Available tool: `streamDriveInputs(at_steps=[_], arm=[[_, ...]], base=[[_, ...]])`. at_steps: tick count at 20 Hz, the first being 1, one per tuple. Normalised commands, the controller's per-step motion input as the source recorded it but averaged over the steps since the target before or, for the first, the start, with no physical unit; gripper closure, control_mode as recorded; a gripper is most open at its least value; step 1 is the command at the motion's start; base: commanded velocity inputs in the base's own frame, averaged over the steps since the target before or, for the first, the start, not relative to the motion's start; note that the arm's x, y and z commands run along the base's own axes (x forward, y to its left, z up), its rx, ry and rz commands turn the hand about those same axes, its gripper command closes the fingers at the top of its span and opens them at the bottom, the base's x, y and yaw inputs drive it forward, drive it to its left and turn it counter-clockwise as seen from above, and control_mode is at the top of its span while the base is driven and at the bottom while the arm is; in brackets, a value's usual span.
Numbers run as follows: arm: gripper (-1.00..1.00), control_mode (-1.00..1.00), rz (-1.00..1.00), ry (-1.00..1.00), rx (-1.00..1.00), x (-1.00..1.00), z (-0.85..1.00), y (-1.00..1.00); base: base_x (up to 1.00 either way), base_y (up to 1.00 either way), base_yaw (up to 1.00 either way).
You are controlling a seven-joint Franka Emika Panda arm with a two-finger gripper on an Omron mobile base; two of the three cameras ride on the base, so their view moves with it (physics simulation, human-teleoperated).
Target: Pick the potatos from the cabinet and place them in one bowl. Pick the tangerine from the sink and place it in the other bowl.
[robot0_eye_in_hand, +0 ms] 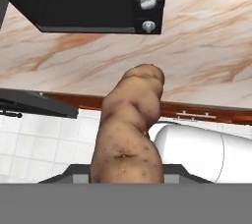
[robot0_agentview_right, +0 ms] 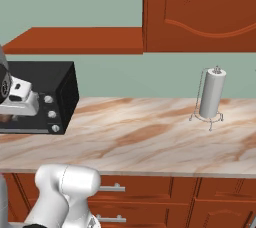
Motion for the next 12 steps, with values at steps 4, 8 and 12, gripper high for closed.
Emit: streamDriveInputs(at_steps=[4,8,12], arm=[[1.00,-1.00,0.00,0.00,0.00,0.00,0.00,0.00],[1.00,-1.00,0.00,0.00,0.00,0.00,0.00,0.00],[1.00,-1.00,0.00,0.00,0.00,0.00,0.00,0.00]], base=[[0.00,0.00,0.00],[0.00,0.00,0.00],[0.00,0.00,0.00]])
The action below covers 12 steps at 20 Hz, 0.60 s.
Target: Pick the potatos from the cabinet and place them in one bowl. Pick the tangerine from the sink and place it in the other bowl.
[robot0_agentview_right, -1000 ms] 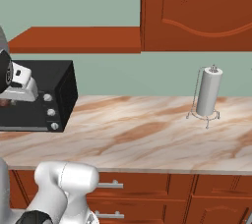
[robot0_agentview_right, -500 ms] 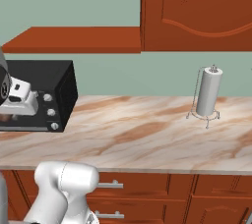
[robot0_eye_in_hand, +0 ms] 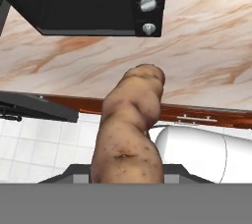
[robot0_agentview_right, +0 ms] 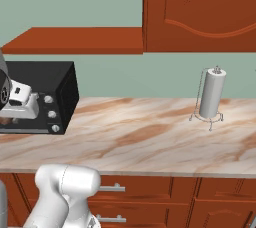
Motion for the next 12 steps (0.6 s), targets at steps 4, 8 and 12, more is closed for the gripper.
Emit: streamDriveInputs(at_steps=[4,8,12], arm=[[1.00,1.00,0.00,0.00,0.00,0.00,0.00,0.00],[1.00,1.00,0.00,0.00,0.00,0.00,0.00,0.00],[1.00,1.00,0.00,0.00,0.00,0.00,0.00,0.00]], base=[[-0.18,0.04,0.00],[-0.98,0.54,0.00],[-0.58,0.28,0.00]])
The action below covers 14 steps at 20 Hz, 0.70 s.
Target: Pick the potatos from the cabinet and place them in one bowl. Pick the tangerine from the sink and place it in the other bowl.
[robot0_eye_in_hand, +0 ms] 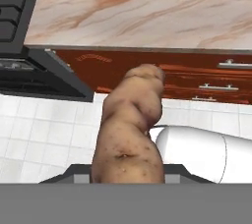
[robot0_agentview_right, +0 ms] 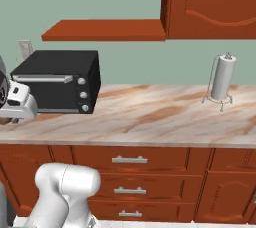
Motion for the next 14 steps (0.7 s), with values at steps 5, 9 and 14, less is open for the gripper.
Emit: streamDriveInputs(at_steps=[5,9,14], arm=[[1.00,1.00,0.00,0.00,0.00,0.00,0.00,0.00],[1.00,1.00,0.00,0.00,0.00,0.00,0.00,0.00],[1.00,1.00,0.00,0.00,0.00,0.00,0.00,0.00]], base=[[0.01,0.36,0.51],[0.00,0.22,1.00],[0.00,0.24,1.00]])
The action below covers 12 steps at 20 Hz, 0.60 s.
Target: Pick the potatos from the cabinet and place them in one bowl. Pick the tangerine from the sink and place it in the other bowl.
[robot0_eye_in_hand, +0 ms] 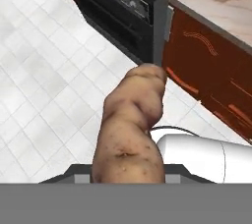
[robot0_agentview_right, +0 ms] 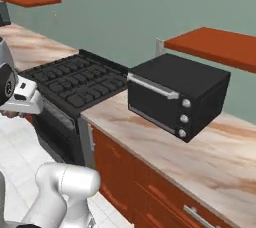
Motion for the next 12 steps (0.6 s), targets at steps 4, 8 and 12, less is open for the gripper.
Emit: streamDriveInputs(at_steps=[4,8,12], arm=[[1.00,1.00,0.00,0.00,0.00,0.00,0.00,0.00],[1.00,1.00,0.00,0.00,0.00,0.00,0.00,0.00],[1.00,1.00,0.00,0.00,0.00,0.00,0.00,0.00]], base=[[0.00,0.25,1.00],[0.00,0.22,1.00],[0.00,0.21,1.00]])
